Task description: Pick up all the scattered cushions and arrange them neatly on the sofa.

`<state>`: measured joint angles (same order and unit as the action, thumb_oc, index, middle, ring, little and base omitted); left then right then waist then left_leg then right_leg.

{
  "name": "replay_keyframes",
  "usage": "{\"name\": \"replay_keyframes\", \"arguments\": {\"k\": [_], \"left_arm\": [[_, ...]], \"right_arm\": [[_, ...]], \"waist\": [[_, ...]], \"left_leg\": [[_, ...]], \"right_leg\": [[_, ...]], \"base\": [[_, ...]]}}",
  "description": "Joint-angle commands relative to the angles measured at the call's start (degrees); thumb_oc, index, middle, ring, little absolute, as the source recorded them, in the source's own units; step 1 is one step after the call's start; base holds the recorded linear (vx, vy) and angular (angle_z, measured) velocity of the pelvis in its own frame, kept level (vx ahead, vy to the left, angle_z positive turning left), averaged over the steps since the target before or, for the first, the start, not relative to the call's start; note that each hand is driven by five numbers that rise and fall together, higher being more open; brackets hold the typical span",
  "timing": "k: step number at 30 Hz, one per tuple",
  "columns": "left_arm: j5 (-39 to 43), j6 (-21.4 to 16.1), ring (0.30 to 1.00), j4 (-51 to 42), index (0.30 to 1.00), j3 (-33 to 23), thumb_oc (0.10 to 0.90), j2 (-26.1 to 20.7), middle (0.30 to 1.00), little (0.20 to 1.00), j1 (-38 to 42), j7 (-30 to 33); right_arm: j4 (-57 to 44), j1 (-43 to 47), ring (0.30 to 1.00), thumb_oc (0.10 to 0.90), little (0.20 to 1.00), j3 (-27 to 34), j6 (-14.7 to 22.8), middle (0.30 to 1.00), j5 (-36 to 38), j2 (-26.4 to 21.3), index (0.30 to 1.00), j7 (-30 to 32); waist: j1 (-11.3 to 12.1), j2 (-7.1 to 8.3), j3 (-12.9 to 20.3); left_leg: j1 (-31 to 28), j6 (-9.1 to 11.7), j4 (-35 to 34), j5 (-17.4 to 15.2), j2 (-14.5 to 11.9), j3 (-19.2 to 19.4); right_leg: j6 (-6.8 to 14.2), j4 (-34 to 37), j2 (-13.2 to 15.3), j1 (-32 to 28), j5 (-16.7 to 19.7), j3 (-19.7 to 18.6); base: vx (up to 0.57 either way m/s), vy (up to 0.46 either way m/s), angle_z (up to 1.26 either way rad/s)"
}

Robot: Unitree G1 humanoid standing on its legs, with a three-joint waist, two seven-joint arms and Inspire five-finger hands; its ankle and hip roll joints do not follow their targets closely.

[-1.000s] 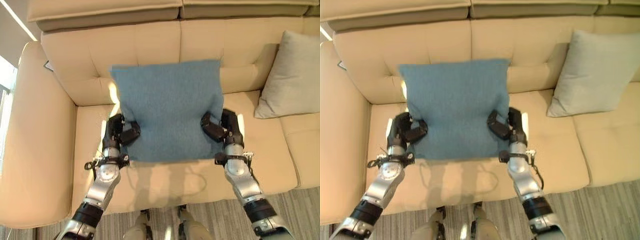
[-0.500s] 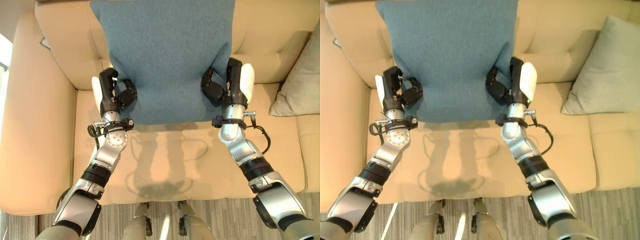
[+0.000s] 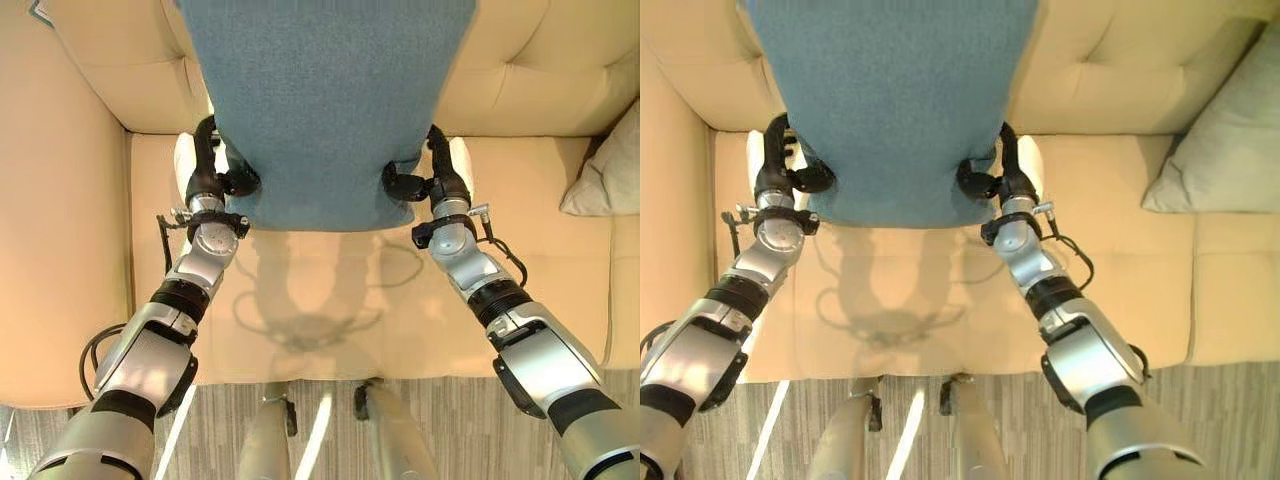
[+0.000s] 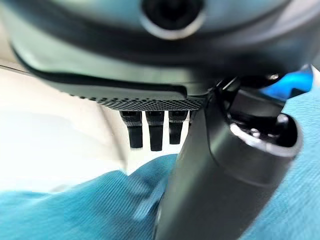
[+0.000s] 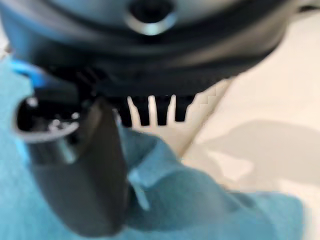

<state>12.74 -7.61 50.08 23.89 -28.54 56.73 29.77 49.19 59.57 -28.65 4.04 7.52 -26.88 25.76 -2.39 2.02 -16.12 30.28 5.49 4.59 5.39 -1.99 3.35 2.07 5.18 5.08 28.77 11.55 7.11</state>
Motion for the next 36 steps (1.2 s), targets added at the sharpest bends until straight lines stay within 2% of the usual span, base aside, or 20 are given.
{"name": "replay_keyframes", "arguments": {"k": [1,3,5,6,9,10,11,12,15,18,21,23,28,29,31,33,36], "left_arm": [[-2.83,-5.36,0.9,-0.67,0.9,1.35,0.8,-2.15,0.9,0.9,4.37,-0.12],[-2.79,-5.46,0.9,-2.17,0.9,-0.59,0.8,-2.77,0.9,0.9,0.93,-0.35],[-1.56,-6.28,0.9,-6.7,0.9,-4.68,0.8,-3.77,0.9,0.9,-5.95,-1.44],[-1.57,-6.25,0.9,-6.79,0.9,-4.69,0.8,-3.76,0.9,0.9,-6.08,-1.44],[-1.15,-7.27,0.9,-14.37,0.9,-9.69,0.8,-4.79,0.9,0.9,-16.64,-3.38],[-1.01,-7.53,0.9,-17.24,0.9,-11.5,0.8,-4.67,0.9,0.9,-20.5,-4.3],[-1.26,-7.91,0.9,-21.52,0.9,-14.86,0.8,-3.92,0.9,0.9,-28.13,-5.63],[-1.29,-7.83,0.9,-21.7,0.9,-14.9,0.8,-3.9,0.9,0.9,-28.36,-5.62],[-1.5,-7.79,0.9,-26.22,0.9,-19.98,0.8,-2.54,0.9,0.9,-39.0,-8.24],[-1.51,-7.12,0.9,-27.03,0.9,-23.17,0.8,-1.52,0.9,0.9,-46.68,-10.49],[-3.62,-5.49,0.9,-24.87,0.9,-25.37,0.8,1.04,0.9,0.9,-56.02,-13.12],[-4.99,-4.33,0.9,-23.14,0.9,-25.91,0.8,2.68,0.9,0.9,-59.41,-14.23],[-6.37,-2.51,0.9,-16.75,0.9,-25.34,0.8,5.75,0.9,0.9,-63.54,-15.83],[-5.84,-1.59,0.9,-13.08,0.9,-24.86,0.8,7.73,0.9,0.9,-64.82,-16.68],[-5.82,-1.66,0.9,-12.99,0.9,-24.85,0.8,7.74,0.9,0.9,-64.78,-16.68],[-6.25,-0.24,0.9,-3.98,0.9,-23.83,0.8,10.54,0.9,0.9,-65.93,-17.9],[-5.4,0.34,0.9,0.98,0.9,-23.82,0.8,11.75,0.9,0.9,-65.67,-18.8]], "right_arm": [[-3.87,2.01,0.9,0.8,0.9,1.31,4.69,0.9,-2.09,0.5,0.9,0.28],[-6.81,-1.72,0.9,0.8,0.9,3.25,4.87,0.9,-2.74,-0.2,0.9,-0.03],[-11.72,-9.39,0.9,0.8,0.9,7.38,5.45,0.9,-3.3,-1.95,0.9,-0.73],[-11.84,-9.55,0.9,0.8,0.9,7.4,5.4,0.9,-3.33,-1.95,0.9,-0.73],[-17.22,-20.24,0.9,0.8,0.9,12.8,5.68,0.9,-4.29,-3.67,0.9,-2.17],[-18.82,-24.08,0.9,0.8,0.9,14.55,5.62,0.9,-4.78,-3.71,0.9,-2.75],[-21.66,-31.45,0.9,0.8,0.9,18.45,5.87,0.9,-5.57,-3.63,0.9,-3.93],[-21.81,-31.66,0.9,0.8,0.9,18.45,5.8,0.9,-5.6,-3.61,0.9,-3.94],[-23.67,-42.2,0.9,0.8,0.9,24.13,5.85,0.9,-6.39,-3.47,0.9,-5.48],[-23.62,-48.47,0.9,0.8,0.9,27.38,5.54,0.9,-6.34,-2.61,0.9,-7.21],[-23.16,-55.62,0.9,0.8,0.9,30.86,5.35,0.9,-6.02,-1.02,0.9,-9.11],[-22.34,-58.53,0.9,0.8,0.9,31.99,4.89,0.9,-6.81,-0.4,0.9,-9.73],[-18.52,-62.53,0.9,0.8,0.9,32.46,4.09,0.9,-7.31,1.1,0.9,-10.7],[-16.15,-63.69,0.9,0.8,0.9,31.68,3.76,0.9,-7.94,2.13,0.9,-11.2],[-16.11,-63.68,0.9,0.8,0.9,31.67,3.79,0.9,-7.93,2.11,0.9,-11.19],[-10.49,-64.73,0.9,0.8,0.9,29.45,3.31,0.9,-8.6,3.97,0.9,-12.05],[-8.01,-64.9,0.9,0.8,0.9,28.17,2.94,0.9,-9.3,4.46,0.9,-12.42]], "waist": [[0.97,1.31,7.17],[0.76,1.29,7.64],[0.5,1.32,8.49],[0.51,1.33,8.56],[0.34,1.41,9.6],[0.29,1.45,9.86],[0.13,1.54,10.49],[0.14,1.55,10.56],[-0.26,1.7,11.31],[-0.63,1.52,12.04],[-1.02,0.89,12.92],[-1.21,0.7,13.59],[-1.9,0.49,14.17],[-2.33,0.63,14.31],[-2.31,0.63,14.14],[-3.31,1.12,14.23],[-3.55,1.28,13.97]], "left_leg": [[-3.14,-0.69,-9.59,1.57,-0.1,1.34],[-3.9,-0.68,-9.59,1.34,-0.15,1.58],[-5.32,-0.75,-9.59,0.83,-0.26,1.85],[-5.34,-0.75,-9.59,0.82,-0.26,1.86],[-7.28,-0.94,-9.59,0.11,-0.55,2.16],[-8.1,-1.02,-9.59,-0.12,-0.6,2.27],[-9.74,-1.21,-9.59,-0.64,-0.72,2.68],[-9.81,-1.21,-9.59,-0.67,-0.72,2.69],[-12.84,-1.41,-9.59,-1.36,-0.94,3.26],[-15.34,-1.58,-9.59,-1.59,-1.16,3.68],[-19.62,-1.73,-9.59,-2.6,-1.45,4.37],[-21.07,-1.76,-9.59,-2.71,-1.54,4.7],[-24.04,-1.57,-9.59,-3.19,-1.88,5.32],[-25.18,-1.39,-9.59,-3.24,-2.19,5.75],[-25.38,-1.38,-9.59,-3.27,-2.21,5.77],[-27.91,-1.24,-9.59,-3.68,-2.95,6.78],[-29.73,-1.28,-9.59,-3.79,-3.3,7.21]], "right_leg": [[6.72,-0.18,-1.45,-1.01,-3.74,-0.67],[6.64,-0.18,-1.5,-1.76,-4.02,-0.62],[6.55,-0.18,-1.46,-3.13,-4.4,-0.54],[6.55,-0.18,-1.46,-3.15,-4.41,-0.55],[6.52,-0.18,-1.37,-5.24,-5.02,-0.38],[6.5,-0.18,-1.42,-6.05,-5.24,-0.39],[6.48,-0.18,-1.43,-7.68,-5.75,-0.14],[6.48,-0.18,-1.43,-7.75,-5.77,-0.15],[6.45,-0.18,-1.56,-10.74,-6.59,0.08],[6.3,-0.18,-1.52,-13.02,-7.18,0.06],[6.2,-0.18,-1.61,-17.07,-8.36,-0.05],[6.22,-0.18,-1.56,-18.53,-8.54,0.07],[6.05,-0.18,-1.73,-21.53,-9.07,0.06],[5.85,-0.18,-2.04,-22.73,-9.3,-0.19],[5.84,-0.18,-2.06,-22.92,-9.33,-0.2],[5.4,-0.18,-2.97,-24.94,-10.24,-1.46],[5.12,-0.18,-3.46,-26.09,-10.84,-2.27]], "base": [[0.01,0.015,-0.04],[0.03,0.009,-0.2],[0.04,0.004,-0.27],[0.03,-0.002,-0.07],[0.06,-0.005,0.14],[0.1,-0.009,0.1],[0.08,-0.005,-0.05],[0.08,-0.008,-0.1],[0.07,-0.015,0.03],[0.07,-0.02,-0.05],[0.08,-0.014,-0.24],[0.04,-0.018,-0.21],[0.02,-0.037,-0.09],[0.02,-0.064,-0.07],[0.0,-0.045,-0.05],[-0.01,-0.082,-0.07],[0.01,-0.043,-0.15]]}}
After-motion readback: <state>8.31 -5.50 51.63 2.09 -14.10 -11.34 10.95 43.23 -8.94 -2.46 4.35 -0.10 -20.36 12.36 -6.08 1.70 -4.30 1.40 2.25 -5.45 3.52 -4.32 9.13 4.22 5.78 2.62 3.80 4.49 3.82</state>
